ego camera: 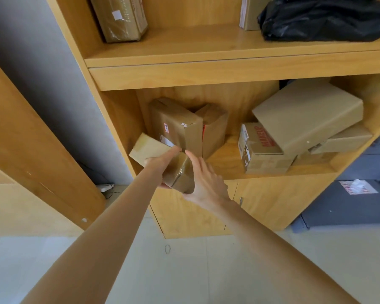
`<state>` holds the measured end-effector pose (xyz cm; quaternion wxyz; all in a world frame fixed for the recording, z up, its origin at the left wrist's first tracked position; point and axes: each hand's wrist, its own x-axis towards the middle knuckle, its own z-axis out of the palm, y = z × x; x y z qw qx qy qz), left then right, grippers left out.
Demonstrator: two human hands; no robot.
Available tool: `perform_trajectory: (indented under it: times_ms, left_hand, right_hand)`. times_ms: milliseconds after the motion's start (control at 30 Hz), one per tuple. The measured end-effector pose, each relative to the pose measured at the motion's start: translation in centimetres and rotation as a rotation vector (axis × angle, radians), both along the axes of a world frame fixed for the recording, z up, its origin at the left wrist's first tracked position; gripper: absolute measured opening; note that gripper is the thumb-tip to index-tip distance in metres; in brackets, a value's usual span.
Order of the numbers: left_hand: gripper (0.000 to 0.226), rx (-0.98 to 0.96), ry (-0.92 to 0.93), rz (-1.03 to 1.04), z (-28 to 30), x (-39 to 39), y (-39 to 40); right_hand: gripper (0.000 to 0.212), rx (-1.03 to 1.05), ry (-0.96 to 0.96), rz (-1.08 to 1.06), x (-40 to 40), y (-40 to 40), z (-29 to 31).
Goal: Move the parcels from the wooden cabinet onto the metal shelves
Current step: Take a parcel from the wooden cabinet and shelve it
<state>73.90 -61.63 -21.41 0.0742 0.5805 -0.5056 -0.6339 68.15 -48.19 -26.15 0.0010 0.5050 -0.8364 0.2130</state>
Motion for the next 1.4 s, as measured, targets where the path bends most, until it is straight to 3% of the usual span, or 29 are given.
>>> perform_trajectory:
  times_ms: [100, 167, 267, 333, 433, 533, 767, 900, 1033, 1200, 1267, 1400]
  left_hand:
    - [0.102, 0.021, 0.009, 0.001, -0.5, 0.8, 0.0]
    - [0.095, 0.000, 0.021, 0.007, -0.2, 2.0, 0.8]
    - [0.087, -0.052, 0.050, 0.023, -0.7, 3.7, 1.5]
    - [0.094, -0.064, 0.093, 0.015, -1.1, 4.9, 1.7]
    - [0.099, -0.048, 0.155, 0.018, -1.5, 6.6, 1.7]
    - [0.079, -0.082, 0.183, -0.005, -1.5, 8.4, 1.7]
    - [0.064, -0.080, 0.296, -0.003, -0.8, 12.3, 0.8]
    - [0.099, -0.082, 0.350, -0.018, -1.1, 14.0, 0.0]
    - [0.091, -0.063, 0.452, -0.030, -1.4, 15.1, 0.0]
    - [0.090, -0.026, 0.572, -0.123, -1.4, 15.4, 1.5]
    - [0.092, 0.020, 0.636, -0.142, -1.3, 15.3, 2.5]
    - [0.105, 0.061, 0.728, -0.191, -1.0, 14.8, 4.6]
  right_hand:
    - [0.116, 0.013, 0.077, 0.023, 0.7, 1.0, 0.3]
    - [0.113, -0.005, 0.028, 0.049, 0.9, 1.8, 1.1]
    - [0.091, -0.075, -0.257, -0.020, 0.8, 3.0, 2.5]
    - [0.077, -0.126, -0.459, -0.138, 0.2, 3.3, 2.9]
    - [0.070, -0.070, -0.585, -0.282, -0.8, 3.4, 2.7]
    - [0.071, 0.008, -0.629, -0.319, -1.0, 3.4, 1.9]
    - [0.079, 0.150, -0.648, -0.375, -0.4, 1.9, 0.7]
    - [0.083, 0.084, -0.693, -0.406, -0.4, 1.5, 0.7]
    - [0.091, -0.032, -0.935, -0.459, -1.4, 2.2, 1.4]
    - [0.110, -0.013, -1.306, -0.509, -2.4, 5.3, 2.2]
    - [0.115, -0.050, -1.395, -0.483, -2.6, 6.6, 2.5]
    - [0.105, -0.121, -1.441, -0.465, -2.9, 8.9, 3.2]
